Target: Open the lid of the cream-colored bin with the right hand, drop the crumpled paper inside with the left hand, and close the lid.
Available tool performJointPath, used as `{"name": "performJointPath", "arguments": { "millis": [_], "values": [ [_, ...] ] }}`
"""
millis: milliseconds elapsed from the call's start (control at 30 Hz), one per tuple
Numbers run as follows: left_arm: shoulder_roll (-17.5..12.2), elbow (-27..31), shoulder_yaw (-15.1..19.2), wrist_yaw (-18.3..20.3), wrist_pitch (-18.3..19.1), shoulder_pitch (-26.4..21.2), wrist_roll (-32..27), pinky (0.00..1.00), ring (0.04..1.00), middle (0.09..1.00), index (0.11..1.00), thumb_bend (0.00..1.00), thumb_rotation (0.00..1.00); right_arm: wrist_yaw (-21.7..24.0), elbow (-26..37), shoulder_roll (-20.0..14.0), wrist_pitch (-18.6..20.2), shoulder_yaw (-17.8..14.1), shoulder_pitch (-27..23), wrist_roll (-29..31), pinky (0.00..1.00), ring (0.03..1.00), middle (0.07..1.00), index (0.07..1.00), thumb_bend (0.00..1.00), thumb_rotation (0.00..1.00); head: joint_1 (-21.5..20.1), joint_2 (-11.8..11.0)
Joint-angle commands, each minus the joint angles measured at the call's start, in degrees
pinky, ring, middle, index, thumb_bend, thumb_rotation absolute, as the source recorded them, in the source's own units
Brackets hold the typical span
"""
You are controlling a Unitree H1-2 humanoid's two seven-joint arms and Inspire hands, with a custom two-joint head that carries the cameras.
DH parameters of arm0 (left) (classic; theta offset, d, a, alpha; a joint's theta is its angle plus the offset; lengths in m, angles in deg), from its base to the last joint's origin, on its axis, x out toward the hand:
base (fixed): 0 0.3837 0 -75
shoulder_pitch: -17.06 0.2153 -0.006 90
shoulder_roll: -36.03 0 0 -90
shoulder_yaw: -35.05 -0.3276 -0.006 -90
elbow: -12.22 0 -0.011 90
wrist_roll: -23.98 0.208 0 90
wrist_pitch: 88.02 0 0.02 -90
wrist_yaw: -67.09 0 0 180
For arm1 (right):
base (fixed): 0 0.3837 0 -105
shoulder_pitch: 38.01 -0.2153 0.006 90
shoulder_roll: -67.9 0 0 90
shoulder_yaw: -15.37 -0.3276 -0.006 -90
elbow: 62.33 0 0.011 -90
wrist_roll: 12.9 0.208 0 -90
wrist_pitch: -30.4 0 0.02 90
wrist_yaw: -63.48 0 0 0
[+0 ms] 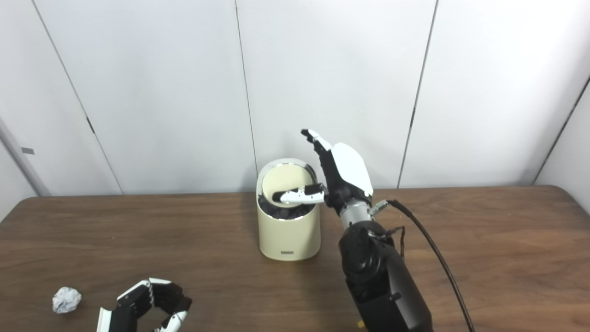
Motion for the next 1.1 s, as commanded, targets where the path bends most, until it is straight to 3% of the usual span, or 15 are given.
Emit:
{"name": "performJointPath", "arguments": {
  "millis": [0, 200, 600, 1067],
  "values": [
    [0.4, 1.8, -0.3, -0.7, -1.5, -0.1, -0.1, 0.39, 0.451, 0.484, 0.484, 0.48, 0.06, -1.8, 0.7, -0.1, -2.4, 0.2, -3.5, -0.8, 0.7, 0.848, 0.879, 0.897, 0.98, 0.32, 0.2, 0.1],
    [0.3, 2.5, -0.3, -0.6, -1.3, 0.2, 0.1, 0.39, 0.449, 0.484, 0.484, 0.48, 0.06, -2.0, -0.7, -0.6, -1.5, 0.1, -3.5, -0.8, 0.71, 0.854, 0.889, 0.903, 0.97, 0.28, 0.1, 0.3],
    [0.1, 2.7, 0.0, -0.4, -0.9, 0.6, -0.5, 0.39, 0.452, 0.485, 0.483, 0.48, 0.06, -3.3, -4.0, -1.7, -1.7, -0.7, -3.7, 0.2, 0.71, 0.851, 0.892, 0.897, 0.93, 0.32, -0.1, 0.4],
    [0.4, 3.7, -0.3, -0.2, -0.3, 1.1, -0.3, 0.38, 0.449, 0.483, 0.483, 0.48, 0.06, -5.2, -8.4, -2.1, -1.3, -1.0, -4.1, 0.7, 0.64, 0.82, 0.876, 0.879, 0.94, 0.32, -0.1, 0.7]
  ]
}}
